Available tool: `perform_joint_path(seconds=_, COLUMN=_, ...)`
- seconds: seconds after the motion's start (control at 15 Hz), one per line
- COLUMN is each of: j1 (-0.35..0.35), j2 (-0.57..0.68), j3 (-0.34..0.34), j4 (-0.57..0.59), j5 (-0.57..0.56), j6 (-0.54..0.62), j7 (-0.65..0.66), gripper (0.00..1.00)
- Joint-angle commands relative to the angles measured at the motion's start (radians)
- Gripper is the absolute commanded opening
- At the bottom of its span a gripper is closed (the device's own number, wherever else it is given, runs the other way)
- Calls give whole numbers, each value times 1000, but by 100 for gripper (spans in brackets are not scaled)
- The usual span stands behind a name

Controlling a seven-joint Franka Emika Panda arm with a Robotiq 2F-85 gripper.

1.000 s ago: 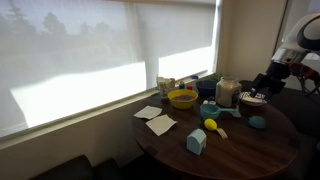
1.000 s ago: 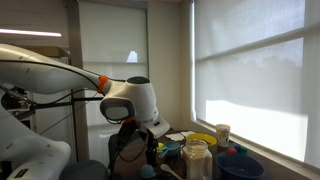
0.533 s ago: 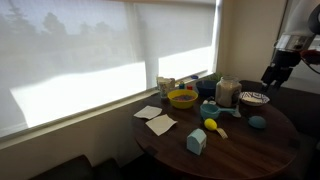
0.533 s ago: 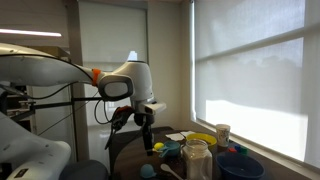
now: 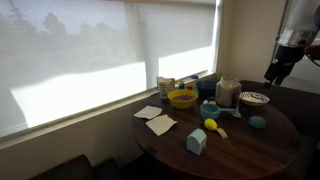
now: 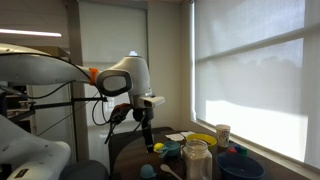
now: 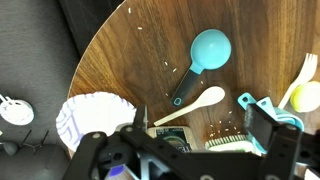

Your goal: Flip the blue scoop on the left side of the paper plate to make the scoop bowl face downwards on the table

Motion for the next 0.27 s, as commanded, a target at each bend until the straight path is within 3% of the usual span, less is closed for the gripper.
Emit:
perform_joint_path(seconds=0.0, j1=8, j2=0, j3=-9, j4=3, j5=-4, j6=-7, j7=4, gripper=100)
perform_joint_path(seconds=0.2, j1=9, j2=1, j3=-13, j4=3, j5=-3, j6=-9, j7=3, gripper=100)
